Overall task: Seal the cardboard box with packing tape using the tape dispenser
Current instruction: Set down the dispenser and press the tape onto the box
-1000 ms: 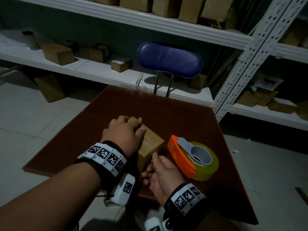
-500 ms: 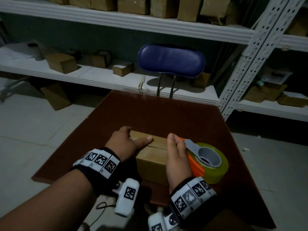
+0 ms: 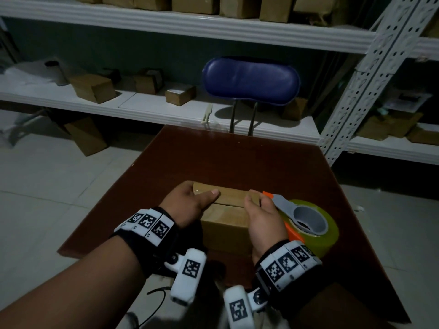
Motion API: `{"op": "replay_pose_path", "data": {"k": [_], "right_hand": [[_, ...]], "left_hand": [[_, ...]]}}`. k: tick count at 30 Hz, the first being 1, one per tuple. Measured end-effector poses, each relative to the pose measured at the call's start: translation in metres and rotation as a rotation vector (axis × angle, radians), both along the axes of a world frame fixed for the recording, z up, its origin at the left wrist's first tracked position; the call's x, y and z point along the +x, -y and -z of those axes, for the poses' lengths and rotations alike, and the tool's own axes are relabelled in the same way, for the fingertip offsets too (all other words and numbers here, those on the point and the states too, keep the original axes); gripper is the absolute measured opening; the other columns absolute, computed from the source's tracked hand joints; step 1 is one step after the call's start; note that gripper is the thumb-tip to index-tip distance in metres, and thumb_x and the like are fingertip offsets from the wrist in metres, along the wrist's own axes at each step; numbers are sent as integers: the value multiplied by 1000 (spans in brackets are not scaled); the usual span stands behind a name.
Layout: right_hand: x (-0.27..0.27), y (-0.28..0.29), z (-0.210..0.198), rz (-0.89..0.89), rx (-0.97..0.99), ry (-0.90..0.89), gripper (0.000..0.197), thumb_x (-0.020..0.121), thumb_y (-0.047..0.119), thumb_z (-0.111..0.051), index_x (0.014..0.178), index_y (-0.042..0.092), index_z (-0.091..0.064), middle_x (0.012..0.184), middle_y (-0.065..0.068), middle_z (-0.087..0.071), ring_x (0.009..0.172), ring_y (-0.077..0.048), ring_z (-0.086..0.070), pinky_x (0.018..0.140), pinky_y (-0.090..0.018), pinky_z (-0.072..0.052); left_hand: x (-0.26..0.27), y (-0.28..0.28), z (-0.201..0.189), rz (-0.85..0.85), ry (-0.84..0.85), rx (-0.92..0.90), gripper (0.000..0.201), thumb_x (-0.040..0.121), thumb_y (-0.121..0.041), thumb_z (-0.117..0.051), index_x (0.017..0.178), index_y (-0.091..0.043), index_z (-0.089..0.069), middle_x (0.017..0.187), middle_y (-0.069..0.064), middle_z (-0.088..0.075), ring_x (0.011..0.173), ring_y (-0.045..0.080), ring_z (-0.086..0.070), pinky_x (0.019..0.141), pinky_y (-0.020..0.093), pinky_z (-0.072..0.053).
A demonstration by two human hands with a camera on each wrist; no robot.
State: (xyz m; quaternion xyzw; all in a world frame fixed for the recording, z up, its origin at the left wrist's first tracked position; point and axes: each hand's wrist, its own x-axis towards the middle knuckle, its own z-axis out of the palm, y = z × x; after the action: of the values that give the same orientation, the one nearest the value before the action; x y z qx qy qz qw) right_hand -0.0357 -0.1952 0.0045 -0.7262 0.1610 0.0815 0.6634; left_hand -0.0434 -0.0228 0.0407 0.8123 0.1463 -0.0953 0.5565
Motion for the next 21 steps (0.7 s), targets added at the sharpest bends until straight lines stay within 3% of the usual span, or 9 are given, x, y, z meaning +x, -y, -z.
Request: {"op": "replay_pose_path", "data": {"k": [3, 5, 6, 7, 9, 13, 16, 18, 21], "right_hand": [[2, 2, 1, 3, 14, -13, 24, 100, 42, -53, 124, 43, -56, 102, 17, -47, 107, -12, -48, 99, -35, -42], [3, 0, 1, 21, 11, -37, 15, 93, 49, -57, 107, 52, -61, 101, 18, -54, 110, -17, -55, 104, -41, -45], [3, 0, 0, 22, 9, -45, 15, 90, 50, -59, 105, 49, -62, 103, 15, -58, 111, -20, -58, 104, -46, -47], [3, 0, -2, 11, 17, -53, 19, 90, 49, -61, 107, 43, -62, 104, 11, -61, 111, -22, -59, 104, -47, -48], [6, 3, -2, -5, 72, -63, 21, 89, 43, -66, 104, 29, -65, 105, -1, -69, 107, -27, -65, 102, -51, -50], [2, 8, -6, -14, 67, -8, 19, 84, 35, -71, 94, 20, -72, 94, -15, -73, 96, -37, -70, 92, -62, -53], [-4, 8, -5, -18, -16, 80, 25, 79, 39, -75, 86, 16, -73, 86, -16, -74, 87, -37, -72, 84, -61, -56], [-6, 8, -4, -8, -64, 110, 34, 74, 48, -76, 89, 18, -74, 83, -6, -77, 81, -28, -74, 83, -55, -59], [-9, 11, -4, -6, -158, 145, 54, 67, 67, -69, 95, 21, -69, 86, -2, -73, 78, -20, -70, 75, -44, -59]], "left_hand": [[3, -7, 2, 38, -19, 55, 55, 87, -57, -63, 109, -7, -58, 101, 12, -68, 91, 28, -66, 87, 43, -52], [4, -9, 2, 55, -44, 59, 75, 83, -65, -59, 130, -7, -53, 127, 13, -64, 110, 31, -63, 102, 45, -48], [4, -8, 3, 56, -35, 54, 76, 87, -60, -58, 138, -5, -50, 137, 14, -58, 120, 33, -59, 106, 40, -45], [4, -8, 3, 50, -5, 55, 65, 94, -49, -57, 138, -1, -49, 140, 17, -56, 125, 36, -55, 103, 29, -45], [3, -7, 5, 17, 44, 32, 44, 101, -27, -53, 128, 7, -57, 132, 27, -59, 124, 42, -54, 80, 13, -48], [2, -8, 8, -67, 64, -61, 39, 100, -25, -52, 127, 2, -61, 133, 24, -60, 127, 39, -53, 70, 14, -39], [2, -12, 8, -195, 110, -106, 31, 97, -25, -59, 120, -7, -68, 123, 13, -68, 111, 27, -62, 59, 9, -43], [0, -12, 7, -250, 111, -113, 23, 93, -27, -63, 111, -16, -73, 110, 2, -70, 100, 19, -63, 65, 16, -43], [-3, -9, 15, -286, 155, -71, 19, 92, -30, -66, 102, -19, -76, 107, 6, -73, 85, 13, -62, 77, 26, -43]]}}
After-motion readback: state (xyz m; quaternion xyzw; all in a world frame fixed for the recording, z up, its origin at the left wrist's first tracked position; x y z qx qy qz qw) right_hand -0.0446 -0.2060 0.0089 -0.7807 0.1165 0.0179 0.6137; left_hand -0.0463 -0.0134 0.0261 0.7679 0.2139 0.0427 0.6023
